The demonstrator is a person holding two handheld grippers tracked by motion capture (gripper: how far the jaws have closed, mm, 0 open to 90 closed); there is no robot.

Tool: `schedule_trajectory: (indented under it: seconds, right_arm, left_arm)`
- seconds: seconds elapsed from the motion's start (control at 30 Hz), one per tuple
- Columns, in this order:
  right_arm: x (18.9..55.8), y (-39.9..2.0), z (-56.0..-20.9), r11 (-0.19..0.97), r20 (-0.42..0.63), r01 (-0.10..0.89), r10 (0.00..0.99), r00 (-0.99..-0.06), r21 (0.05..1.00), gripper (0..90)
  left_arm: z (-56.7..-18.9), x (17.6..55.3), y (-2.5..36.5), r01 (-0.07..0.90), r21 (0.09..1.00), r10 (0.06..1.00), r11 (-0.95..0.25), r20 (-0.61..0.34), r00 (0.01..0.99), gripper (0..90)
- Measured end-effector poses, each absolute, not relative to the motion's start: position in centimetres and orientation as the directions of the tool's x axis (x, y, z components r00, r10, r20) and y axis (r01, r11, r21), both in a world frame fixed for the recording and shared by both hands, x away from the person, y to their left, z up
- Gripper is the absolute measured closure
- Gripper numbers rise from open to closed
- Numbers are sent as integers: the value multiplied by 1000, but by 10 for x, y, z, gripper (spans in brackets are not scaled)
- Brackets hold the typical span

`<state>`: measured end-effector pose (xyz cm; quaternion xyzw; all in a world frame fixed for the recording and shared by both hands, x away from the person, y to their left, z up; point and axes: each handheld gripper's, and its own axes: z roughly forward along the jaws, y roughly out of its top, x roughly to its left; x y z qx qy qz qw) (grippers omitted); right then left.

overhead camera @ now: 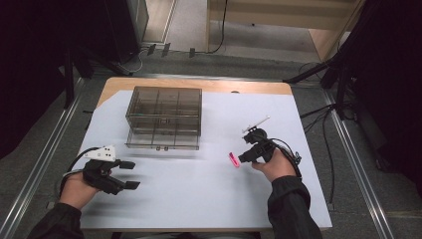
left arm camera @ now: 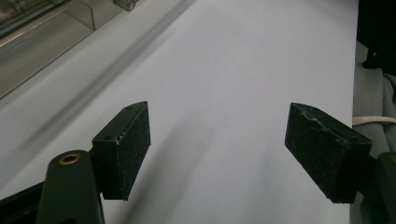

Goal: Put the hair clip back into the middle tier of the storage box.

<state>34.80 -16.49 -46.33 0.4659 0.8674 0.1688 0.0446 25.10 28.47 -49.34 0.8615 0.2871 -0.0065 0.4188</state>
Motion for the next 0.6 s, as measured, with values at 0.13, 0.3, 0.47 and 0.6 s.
schedule_trajectory:
  seconds: [0.13, 0.3, 0.47, 0.6]
  right_arm:
    - [347, -160, -466, 519, 75, 792, 820, -567, 322, 547]
    - [347, -155, -469, 531, 67, 791, 817, -573, 304, 547]
    - [347, -150, -472, 551, 55, 783, 807, -588, 287, 546]
    - [348, -144, -475, 567, 46, 776, 799, -600, 276, 547]
  left_arm:
    - [-494, 251, 284, 500, 718, 488, -484, -253, 835, 234]
    - [-494, 251, 284, 502, 716, 489, -486, -253, 835, 234]
    - [-493, 250, 284, 498, 717, 486, -488, -251, 837, 234]
    - [-493, 247, 285, 500, 719, 489, -483, -253, 835, 234]
